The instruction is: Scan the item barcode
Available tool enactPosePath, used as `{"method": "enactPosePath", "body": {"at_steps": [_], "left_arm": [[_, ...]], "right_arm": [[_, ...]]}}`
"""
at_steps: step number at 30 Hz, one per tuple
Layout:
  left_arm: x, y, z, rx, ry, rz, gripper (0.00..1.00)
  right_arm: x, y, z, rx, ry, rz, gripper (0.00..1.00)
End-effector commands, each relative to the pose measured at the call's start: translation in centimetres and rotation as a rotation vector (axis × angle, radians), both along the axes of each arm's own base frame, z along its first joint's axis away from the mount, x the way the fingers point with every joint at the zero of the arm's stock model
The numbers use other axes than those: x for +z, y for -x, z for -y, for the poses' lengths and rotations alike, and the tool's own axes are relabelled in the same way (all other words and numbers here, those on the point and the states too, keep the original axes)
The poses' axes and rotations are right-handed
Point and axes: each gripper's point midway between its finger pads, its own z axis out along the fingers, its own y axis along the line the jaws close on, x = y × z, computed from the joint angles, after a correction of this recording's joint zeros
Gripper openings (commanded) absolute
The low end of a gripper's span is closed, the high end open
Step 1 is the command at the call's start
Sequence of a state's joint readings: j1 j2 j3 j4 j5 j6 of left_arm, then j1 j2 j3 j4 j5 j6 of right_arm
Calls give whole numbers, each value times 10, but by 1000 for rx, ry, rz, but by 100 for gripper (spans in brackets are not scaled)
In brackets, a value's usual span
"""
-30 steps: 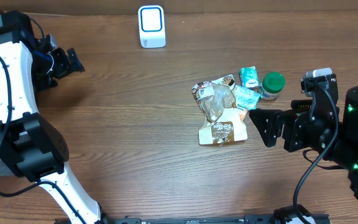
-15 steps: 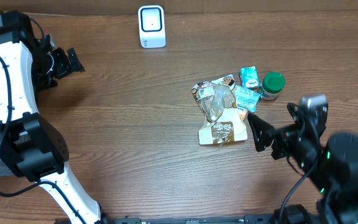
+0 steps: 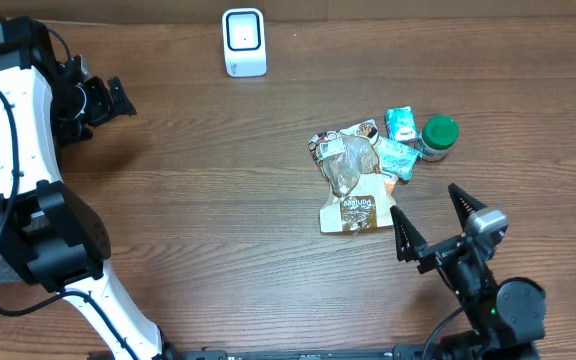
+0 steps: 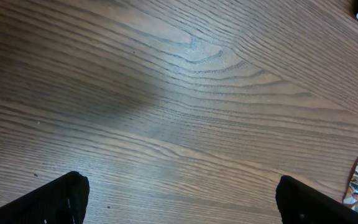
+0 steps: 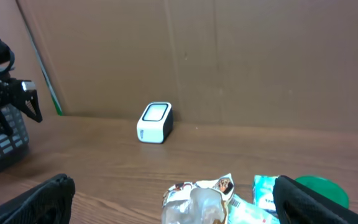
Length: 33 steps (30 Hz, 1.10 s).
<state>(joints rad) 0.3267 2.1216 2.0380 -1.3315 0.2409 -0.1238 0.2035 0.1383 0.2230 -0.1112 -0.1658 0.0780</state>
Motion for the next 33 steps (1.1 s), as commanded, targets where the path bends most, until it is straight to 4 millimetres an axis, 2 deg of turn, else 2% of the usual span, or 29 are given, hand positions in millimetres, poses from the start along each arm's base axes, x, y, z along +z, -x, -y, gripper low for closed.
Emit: {"method": "enactPosePath", "body": {"at_steps": [1,8,20,33], "left_arm": [[10,-3,4,-16,-14,24,100],[10,-3,4,-16,-14,24,100],[10,-3,4,-16,-14,24,100],[10,-3,4,-16,-14,24,100]], "right_arm": [[-15,-1,3,-19,-8,30,100],[-28,-3,8,-50,-20,78,100],[-65,-5,5,-33,6,-41,100],[-64,-5,3,-24,-21,-48,100]]}}
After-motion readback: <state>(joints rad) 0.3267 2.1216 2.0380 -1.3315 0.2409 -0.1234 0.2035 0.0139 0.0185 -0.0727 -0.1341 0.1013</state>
